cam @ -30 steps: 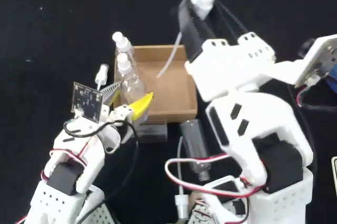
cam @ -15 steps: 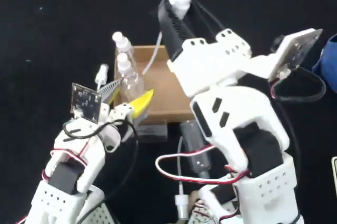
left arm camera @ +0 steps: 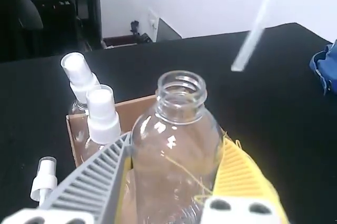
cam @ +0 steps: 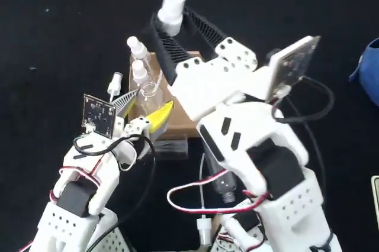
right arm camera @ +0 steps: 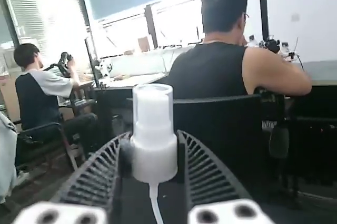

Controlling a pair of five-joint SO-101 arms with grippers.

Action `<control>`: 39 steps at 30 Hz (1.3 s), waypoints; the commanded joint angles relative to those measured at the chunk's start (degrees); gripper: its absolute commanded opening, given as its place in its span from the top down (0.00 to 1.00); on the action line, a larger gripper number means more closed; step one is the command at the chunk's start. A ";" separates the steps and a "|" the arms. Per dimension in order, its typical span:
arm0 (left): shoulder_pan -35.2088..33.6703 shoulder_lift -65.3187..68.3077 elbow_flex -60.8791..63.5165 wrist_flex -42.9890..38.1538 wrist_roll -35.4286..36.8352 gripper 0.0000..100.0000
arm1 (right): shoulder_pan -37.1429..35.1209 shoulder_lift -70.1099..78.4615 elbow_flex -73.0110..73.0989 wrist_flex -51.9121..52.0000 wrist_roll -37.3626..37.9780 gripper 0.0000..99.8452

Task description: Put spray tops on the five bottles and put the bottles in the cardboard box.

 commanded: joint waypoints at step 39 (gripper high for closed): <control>-0.66 -0.79 0.04 -1.23 0.09 0.97 | -3.78 -1.01 16.13 -4.57 3.87 0.87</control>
